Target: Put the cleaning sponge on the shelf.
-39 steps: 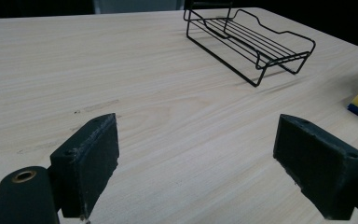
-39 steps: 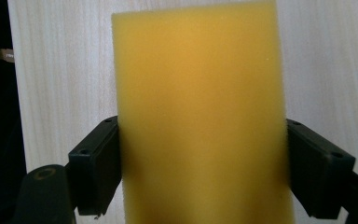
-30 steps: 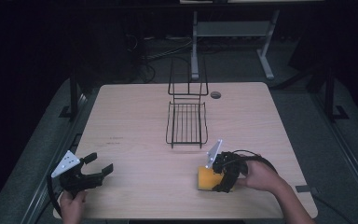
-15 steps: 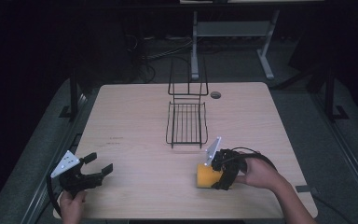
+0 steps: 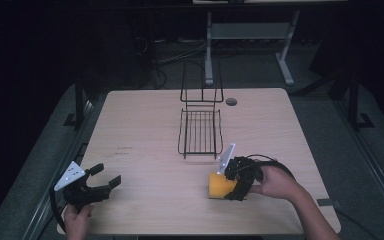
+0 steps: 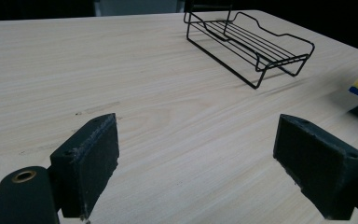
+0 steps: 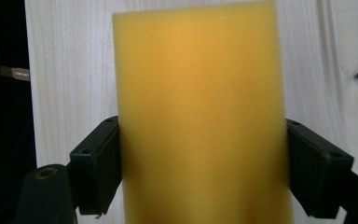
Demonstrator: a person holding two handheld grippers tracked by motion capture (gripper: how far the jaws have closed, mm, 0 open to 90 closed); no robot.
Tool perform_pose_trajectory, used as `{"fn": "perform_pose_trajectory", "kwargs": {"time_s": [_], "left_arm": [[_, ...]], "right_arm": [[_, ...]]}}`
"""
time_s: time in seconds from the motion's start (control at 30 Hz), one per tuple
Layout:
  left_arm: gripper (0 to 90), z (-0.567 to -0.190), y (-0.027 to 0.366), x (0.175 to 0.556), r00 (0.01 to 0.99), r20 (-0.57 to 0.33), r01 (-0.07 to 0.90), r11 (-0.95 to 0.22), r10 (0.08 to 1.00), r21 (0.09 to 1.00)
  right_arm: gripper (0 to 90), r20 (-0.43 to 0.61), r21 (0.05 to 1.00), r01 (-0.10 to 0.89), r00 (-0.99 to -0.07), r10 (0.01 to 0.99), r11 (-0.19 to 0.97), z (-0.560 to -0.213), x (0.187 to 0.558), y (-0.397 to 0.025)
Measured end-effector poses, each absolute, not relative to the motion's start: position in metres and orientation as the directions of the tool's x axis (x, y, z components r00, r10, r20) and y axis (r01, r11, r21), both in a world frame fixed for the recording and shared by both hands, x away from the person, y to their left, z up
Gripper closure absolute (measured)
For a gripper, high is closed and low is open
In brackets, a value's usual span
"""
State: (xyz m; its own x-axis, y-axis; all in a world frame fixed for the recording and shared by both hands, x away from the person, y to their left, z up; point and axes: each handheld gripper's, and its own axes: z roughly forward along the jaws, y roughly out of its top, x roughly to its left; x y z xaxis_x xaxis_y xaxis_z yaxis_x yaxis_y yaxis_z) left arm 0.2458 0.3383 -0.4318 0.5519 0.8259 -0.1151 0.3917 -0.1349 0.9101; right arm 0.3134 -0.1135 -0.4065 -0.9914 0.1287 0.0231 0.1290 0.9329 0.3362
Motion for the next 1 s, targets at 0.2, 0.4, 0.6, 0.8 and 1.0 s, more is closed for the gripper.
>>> {"fn": "perform_pose_trajectory", "kwargs": {"time_s": [0.2,0.4,0.6,0.8,1.0], "left_arm": [[13.4,-0.432,0.339,0.246,0.551,-0.117,0.392,-0.133,0.826,0.910],[13.4,-0.431,0.339,0.245,0.551,-0.118,0.391,-0.130,0.826,0.911],[13.4,-0.431,0.339,0.245,0.551,-0.120,0.390,-0.127,0.826,0.912],[13.4,-0.431,0.339,0.245,0.552,-0.119,0.388,-0.128,0.825,0.913],[13.4,-0.431,0.339,0.245,0.552,-0.118,0.387,-0.128,0.825,0.913]], "right_arm": [[21.0,0.029,0.341,0.127,-0.992,0.125,0.931,-0.405,0.316,-0.111],[21.0,0.027,0.338,0.122,-0.992,0.119,0.933,-0.402,0.318,-0.107],[21.1,0.026,0.341,0.114,-0.993,0.112,0.933,-0.400,0.319,-0.104],[21.1,0.030,0.343,0.112,-0.994,0.109,0.933,-0.398,0.321,-0.101],[21.1,0.035,0.341,0.110,-0.994,0.104,0.934,-0.400,0.322,-0.100]]}}
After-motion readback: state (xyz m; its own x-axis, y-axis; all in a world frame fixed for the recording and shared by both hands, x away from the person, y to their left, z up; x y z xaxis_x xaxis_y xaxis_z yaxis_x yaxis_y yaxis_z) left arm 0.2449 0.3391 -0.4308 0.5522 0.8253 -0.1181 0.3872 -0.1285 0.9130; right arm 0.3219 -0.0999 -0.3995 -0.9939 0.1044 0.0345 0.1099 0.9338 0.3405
